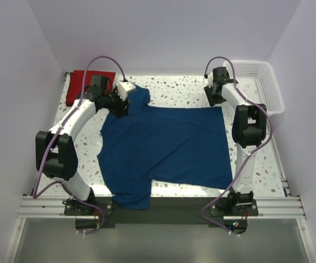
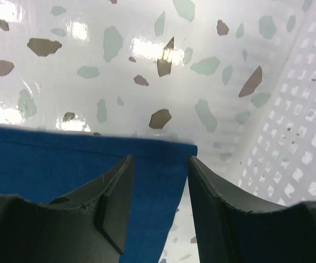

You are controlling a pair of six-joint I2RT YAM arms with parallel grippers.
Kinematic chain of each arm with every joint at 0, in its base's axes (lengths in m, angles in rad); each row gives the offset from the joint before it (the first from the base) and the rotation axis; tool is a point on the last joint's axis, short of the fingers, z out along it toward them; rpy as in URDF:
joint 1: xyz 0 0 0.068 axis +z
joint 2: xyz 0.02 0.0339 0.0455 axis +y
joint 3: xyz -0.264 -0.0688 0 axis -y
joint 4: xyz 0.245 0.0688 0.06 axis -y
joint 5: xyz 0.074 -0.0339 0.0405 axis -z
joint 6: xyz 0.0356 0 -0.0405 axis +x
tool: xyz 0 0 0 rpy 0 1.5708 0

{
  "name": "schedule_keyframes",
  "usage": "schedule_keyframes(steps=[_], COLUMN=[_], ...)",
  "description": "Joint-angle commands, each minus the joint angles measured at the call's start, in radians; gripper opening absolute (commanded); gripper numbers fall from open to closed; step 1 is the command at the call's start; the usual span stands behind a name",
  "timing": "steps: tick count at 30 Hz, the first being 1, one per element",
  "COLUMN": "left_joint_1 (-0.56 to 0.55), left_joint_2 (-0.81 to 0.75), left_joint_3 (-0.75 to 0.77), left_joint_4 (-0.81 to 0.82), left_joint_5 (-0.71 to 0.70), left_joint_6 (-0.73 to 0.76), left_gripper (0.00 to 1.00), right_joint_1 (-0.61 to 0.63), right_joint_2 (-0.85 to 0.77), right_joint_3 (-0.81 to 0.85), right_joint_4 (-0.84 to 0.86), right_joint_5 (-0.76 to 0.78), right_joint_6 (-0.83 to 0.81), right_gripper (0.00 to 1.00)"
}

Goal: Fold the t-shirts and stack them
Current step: Flatten the tshirt out

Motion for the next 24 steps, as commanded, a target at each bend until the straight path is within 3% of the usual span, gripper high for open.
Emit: schedule_keyframes(steps=[1,13,24], left_joint_1=[0.008,0.008,0.008], left_joint_2=[0.016,0.046,0.106], left_joint_3=[-0.003,0.022,0.077], left_joint_4=[0.046,0.052,0.066], left_joint_5=[0.022,0.021,0.022], left_joint_6=[-0.015,-0.026,-0.054], left_gripper=[0.56,0.56,0.57], right_joint_1=[-0.002,-0.032,-0.056], right_joint_2=[0.035,0.168,0.187], right_joint_3=[0.063,0.167,0.204], right_joint_4=[0.025,-0.116,-0.241], right_joint_5=[-0.003,-0.07,-0.136], right_joint_6=[-0.05,-0.028,-0.002], right_gripper=[0.48,0.52,0.48])
